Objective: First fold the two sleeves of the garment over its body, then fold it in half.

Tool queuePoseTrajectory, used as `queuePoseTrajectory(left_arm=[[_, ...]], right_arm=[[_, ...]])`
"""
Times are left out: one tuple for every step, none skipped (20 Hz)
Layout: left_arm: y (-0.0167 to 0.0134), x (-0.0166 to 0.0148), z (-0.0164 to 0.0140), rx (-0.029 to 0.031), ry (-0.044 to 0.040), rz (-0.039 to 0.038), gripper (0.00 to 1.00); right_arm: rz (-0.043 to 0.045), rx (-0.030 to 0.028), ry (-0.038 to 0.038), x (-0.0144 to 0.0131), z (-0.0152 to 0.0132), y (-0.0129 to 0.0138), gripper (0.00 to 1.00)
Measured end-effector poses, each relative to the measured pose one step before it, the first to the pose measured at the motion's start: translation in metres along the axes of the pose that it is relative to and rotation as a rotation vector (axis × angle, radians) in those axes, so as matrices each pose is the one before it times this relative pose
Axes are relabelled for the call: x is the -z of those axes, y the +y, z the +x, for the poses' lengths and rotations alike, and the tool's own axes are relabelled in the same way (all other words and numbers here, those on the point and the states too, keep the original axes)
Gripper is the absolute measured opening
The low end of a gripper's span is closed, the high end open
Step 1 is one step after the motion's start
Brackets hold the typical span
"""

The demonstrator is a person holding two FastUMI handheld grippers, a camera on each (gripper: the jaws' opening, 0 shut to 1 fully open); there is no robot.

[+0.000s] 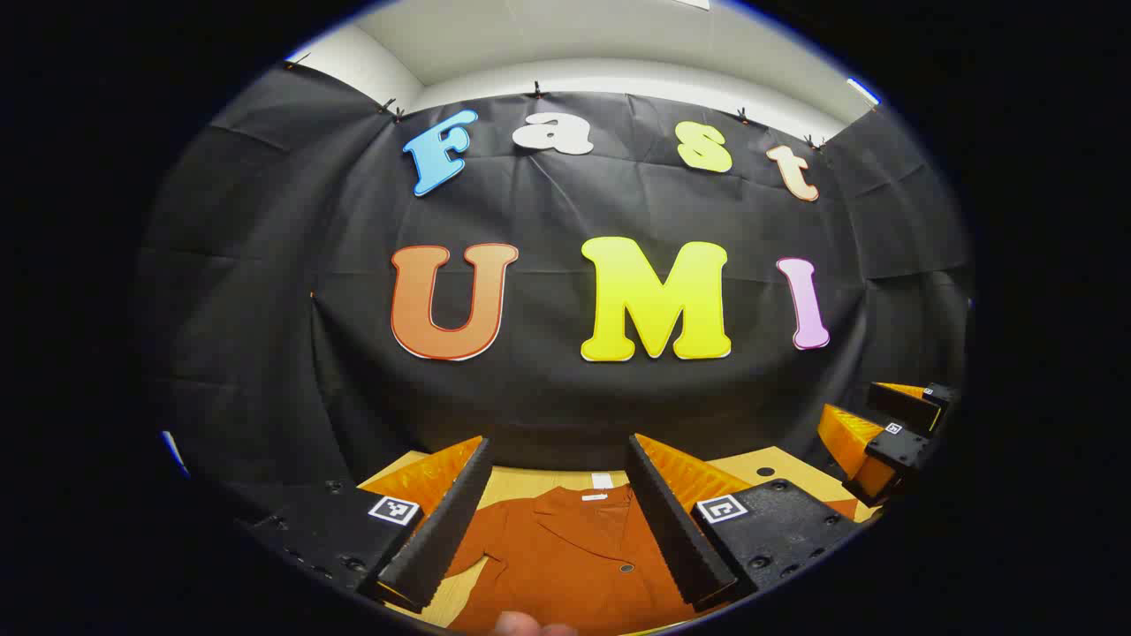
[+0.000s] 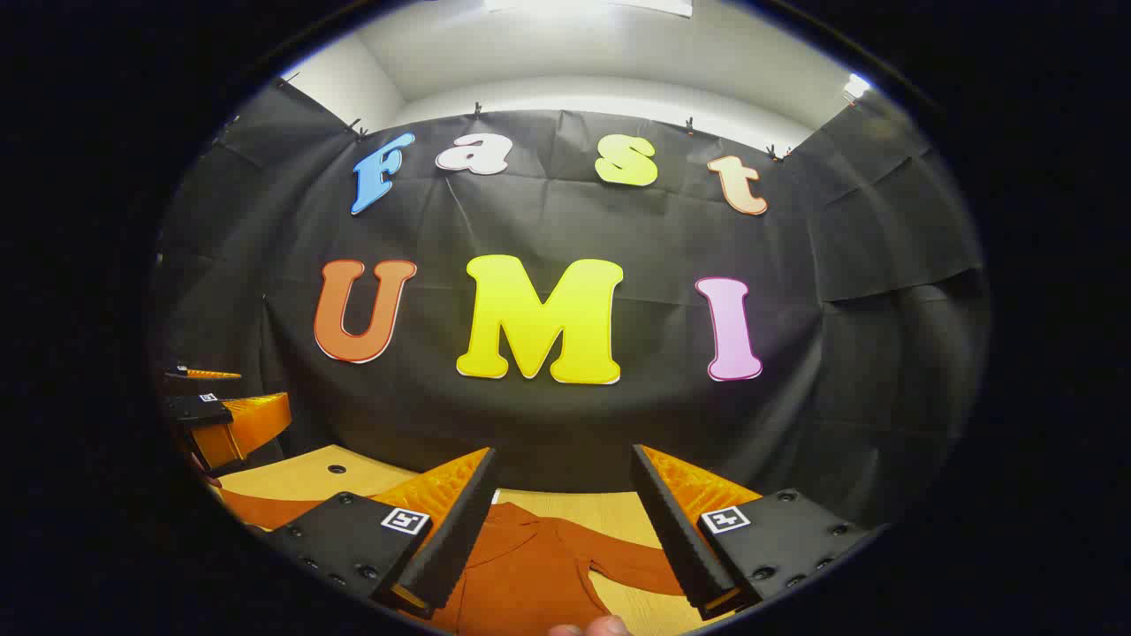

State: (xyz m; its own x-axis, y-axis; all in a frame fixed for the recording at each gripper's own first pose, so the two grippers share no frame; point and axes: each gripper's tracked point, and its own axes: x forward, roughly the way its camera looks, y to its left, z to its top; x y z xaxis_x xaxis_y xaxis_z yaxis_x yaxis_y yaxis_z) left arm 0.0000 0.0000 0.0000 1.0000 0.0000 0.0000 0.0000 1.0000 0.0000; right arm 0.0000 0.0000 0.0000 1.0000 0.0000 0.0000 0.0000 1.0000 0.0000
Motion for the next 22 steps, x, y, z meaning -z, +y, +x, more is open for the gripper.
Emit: queuePoseTrajectory(left_arm=[[0.00045, 0.00038, -0.00049, 0.00124, 0.00081, 0.00147, 0.98], [-0.00044, -0.00069, 0.00120, 0.00037, -0.00034, 0.00118, 0.98], [-0.00019, -0.00071, 0.00082, 0.00070, -0.00148, -0.00031, 0.98], [-0.00131, -0.00066, 0.00040, 0.00135, 0.00031, -0.00004, 0.98], [-0.00002, 0.00085, -0.00037, 0.00080, 0.00135, 0.00133, 0.98], [-0.00071, -0.00103, -0.00017, 0.00118, -0.00054, 0.00049, 0.98], [0.00069, 0.00022, -0.00015, -0.00013, -0.00105, -0.00079, 0.98], [0.00014, -0.00005, 0.00057, -0.00060, 0.00112, 0.00090, 0.98], [-0.00104, 0.00031, 0.00022, 0.00010, 0.00177, 0.00057, 0.98], [-0.00067, -0.00030, 0.00042, 0.00014, 0.00100, 0.00029, 0.98], [0.00149, 0.00147, 0.00061, -0.00091, 0.00155, -0.00023, 0.98], [0.00032, -0.00011, 0.00086, 0.00012, 0.00155, 0.00118, 0.98], [0.00027, -0.00021, 0.00036, -0.00100, -0.00178, 0.00136, 0.98], [-0.00058, -0.00117, -0.00011, -0.00019, -0.00271, 0.00169, 0.98], [-0.00027, 0.00009, 0.00077, 0.00173, -0.00131, 0.00149, 0.98], [-0.00047, -0.00010, 0.00016, 0.00021, -0.00033, 0.00200, 0.98], [-0.00085, -0.00010, 0.00099, 0.00102, 0.00018, -0.00075, 0.98], [-0.00020, 0.00056, 0.00047, 0.00052, 0.00189, -0.00129, 0.98], [0.00135, 0.00091, 0.00031, -0.00076, 0.00173, -0.00252, 0.98], [0.00038, 0.00028, -0.00001, -0.00166, -0.00114, -0.00142, 0.98], [0.00076, -0.00025, 0.00094, -0.00141, -0.00264, -0.00159, 0.98], [0.00024, 0.00000, 0.00090, -0.00002, 0.00049, -0.00014, 0.98]], right_arm=[[-0.00359, -0.00066, -0.00155, 0.00006, 0.00083, 0.00060, 0.95], [-0.00569, -0.00202, -0.00051, 0.00072, 0.00116, -0.00016, 0.95], [-0.00499, 0.00039, 0.00035, 0.00103, 0.00151, -0.00171, 0.95], [0.00106, 0.00294, 0.00090, -0.00075, 0.00020, -0.00214, 0.95], [0.00373, 0.00332, 0.00002, 0.00031, 0.00138, -0.00217, 0.95], [0.00362, 0.00384, 0.00062, -0.00059, 0.00067, -0.00161, 0.95], [-0.00006, 0.00010, 0.00004, 0.00120, 0.00122, -0.00122, 0.95], [-0.00104, -0.00010, -0.00035, -0.00081, 0.00069, -0.00102, 0.95], [-0.00173, 0.00128, -0.00086, 0.00041, 0.00015, -0.00147, 0.95], [0.00024, 0.00081, -0.00015, -0.00074, 0.00042, -0.00021, 0.95], [-0.00015, -0.00032, -0.00054, 0.00067, 0.00048, 0.00040, 0.95], [-0.00018, 0.00032, 0.00051, -0.00028, 0.00027, -0.00077, 0.95], [-0.00006, -0.00068, -0.00014, 0.00082, 0.00102, -0.00018, 0.95], [-0.00083, -0.00225, -0.00078, -0.00069, -0.00028, 0.00030, 0.95], [0.00008, -0.00203, -0.00194, 0.00017, 0.00045, 0.00093, 0.95], [-0.00117, -0.00259, -0.00084, -0.00190, 0.00043, 0.00086, 0.95], [-0.00038, -0.00293, -0.00228, 0.00022, 0.00020, 0.00067, 0.95], [-0.00273, -0.00229, -0.00218, -0.00137, 0.00153, 0.00045, 0.95], [-0.00584, -0.00159, -0.00277, -0.00030, 0.00123, -0.00017, 0.95], [-0.00342, -0.00335, -0.00262, -0.00201, 0.00055, 0.00063, 0.95], [0.00080, -0.00132, -0.00139, -0.00028, 0.00052, 0.00086, 0.95], [0.00313, 0.00035, -0.00024, -0.00157, 0.00077, -0.00079, 0.95]])
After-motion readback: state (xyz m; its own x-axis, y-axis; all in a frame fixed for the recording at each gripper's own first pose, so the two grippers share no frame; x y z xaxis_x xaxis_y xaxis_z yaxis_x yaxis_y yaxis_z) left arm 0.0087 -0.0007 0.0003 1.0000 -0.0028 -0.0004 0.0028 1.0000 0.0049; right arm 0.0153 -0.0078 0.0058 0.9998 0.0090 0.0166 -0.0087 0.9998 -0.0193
